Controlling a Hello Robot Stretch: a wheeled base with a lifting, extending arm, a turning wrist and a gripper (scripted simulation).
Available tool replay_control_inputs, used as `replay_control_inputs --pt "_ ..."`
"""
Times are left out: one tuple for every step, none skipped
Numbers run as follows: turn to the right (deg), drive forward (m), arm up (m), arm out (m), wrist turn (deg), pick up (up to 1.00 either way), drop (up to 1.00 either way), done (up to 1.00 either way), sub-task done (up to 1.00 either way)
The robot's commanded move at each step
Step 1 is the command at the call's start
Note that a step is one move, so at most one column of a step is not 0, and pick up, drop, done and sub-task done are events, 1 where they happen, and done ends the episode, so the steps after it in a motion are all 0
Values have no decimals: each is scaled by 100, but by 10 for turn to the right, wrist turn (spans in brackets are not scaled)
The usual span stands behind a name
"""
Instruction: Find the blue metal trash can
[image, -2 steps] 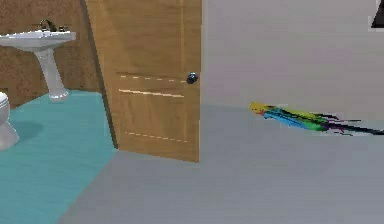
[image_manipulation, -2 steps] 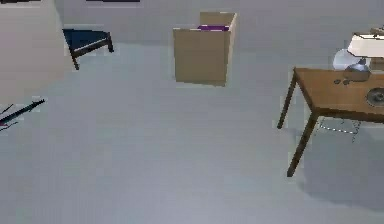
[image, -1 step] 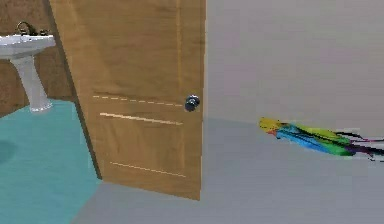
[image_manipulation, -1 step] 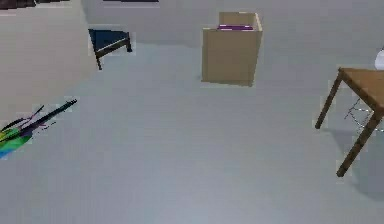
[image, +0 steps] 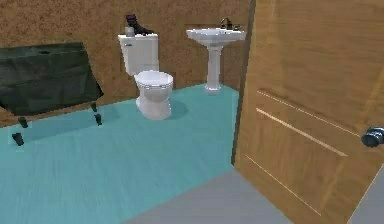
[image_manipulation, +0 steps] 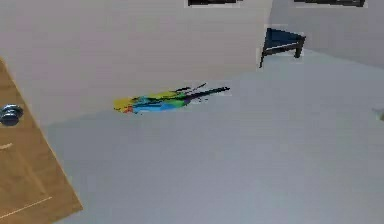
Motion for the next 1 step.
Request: replay_control_inputs --pt "-240 0 0 0 0 0 0 0 0"
